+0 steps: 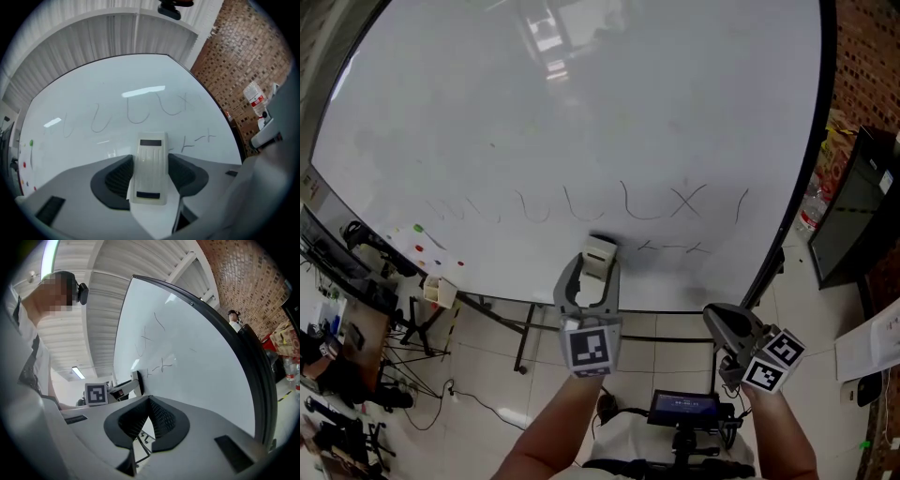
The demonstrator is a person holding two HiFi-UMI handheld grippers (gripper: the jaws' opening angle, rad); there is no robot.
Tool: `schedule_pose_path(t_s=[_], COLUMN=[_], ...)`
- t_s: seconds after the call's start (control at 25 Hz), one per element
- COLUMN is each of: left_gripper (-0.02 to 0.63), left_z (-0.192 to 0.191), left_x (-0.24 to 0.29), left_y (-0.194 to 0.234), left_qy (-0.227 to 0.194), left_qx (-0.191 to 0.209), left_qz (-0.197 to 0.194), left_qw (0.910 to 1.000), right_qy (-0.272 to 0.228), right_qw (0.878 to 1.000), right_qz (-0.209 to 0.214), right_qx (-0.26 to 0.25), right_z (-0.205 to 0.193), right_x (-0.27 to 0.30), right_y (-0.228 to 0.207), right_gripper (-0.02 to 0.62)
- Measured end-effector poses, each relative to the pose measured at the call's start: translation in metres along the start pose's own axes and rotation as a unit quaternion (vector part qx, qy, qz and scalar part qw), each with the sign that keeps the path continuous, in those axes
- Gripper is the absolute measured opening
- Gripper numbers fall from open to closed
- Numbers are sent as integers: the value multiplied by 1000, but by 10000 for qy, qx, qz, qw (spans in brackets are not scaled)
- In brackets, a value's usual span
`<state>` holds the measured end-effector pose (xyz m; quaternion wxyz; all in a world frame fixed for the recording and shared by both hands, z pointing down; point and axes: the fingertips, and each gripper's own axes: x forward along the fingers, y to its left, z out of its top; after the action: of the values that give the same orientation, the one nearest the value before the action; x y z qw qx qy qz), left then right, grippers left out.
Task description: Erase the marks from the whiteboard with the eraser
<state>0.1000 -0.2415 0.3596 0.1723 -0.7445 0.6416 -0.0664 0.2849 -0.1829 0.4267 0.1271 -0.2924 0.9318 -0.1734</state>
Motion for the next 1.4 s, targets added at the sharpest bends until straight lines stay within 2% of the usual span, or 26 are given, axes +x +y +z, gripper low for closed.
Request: schedule_pose_path(t_s=[0.16,0.28,0.44,0.6,0.68,0.76,0.92,1.04,1.12,1.28,1.4], left_gripper=[272,270,271,272,272,270,270,270,272,272,271], left_z=[-4,-3,1,-1,-2,2,17,15,7,-22,-27], left_x=[-1,1,5,6,5,3,2,2,4,5,5], left_y=[13,-3,-33,-69,-75,-66,-18,-17,-34,-91,-100], left_qy=[77,159,261,336,346,273,38,62,189,697,810], left_qx=[-215,-298,-317,-99,-69,-54,-195,-207,-162,9,-17], left_qz=[267,189,-134,-760,-928,-857,-191,-107,-300,-1188,-1357], left_qw=[9994,9992,9991,9965,9951,9959,9996,9997,9992,9905,9874], right_qy=[28,20,5,-37,-62,-67,-61,-65,-65,-66,-99], right_qw=[10000,10000,9999,9998,9998,9998,9998,9997,9998,9998,9997], right_qz=[20,-4,-96,-170,-181,-180,-210,-217,-191,-197,-215], right_qx=[-19,-40,-32,-26,-25,-26,-15,-6,-6,-7,-21], right_z=[-1,-1,-2,-2,-1,0,0,-1,-1,-1,1], right_x=[-3,-7,-15,-21,-22,-23,-26,-27,-26,-27,-30], right_y=[3,4,4,3,4,4,1,0,1,1,0], right_gripper=[15,15,15,15,15,15,15,15,15,15,15])
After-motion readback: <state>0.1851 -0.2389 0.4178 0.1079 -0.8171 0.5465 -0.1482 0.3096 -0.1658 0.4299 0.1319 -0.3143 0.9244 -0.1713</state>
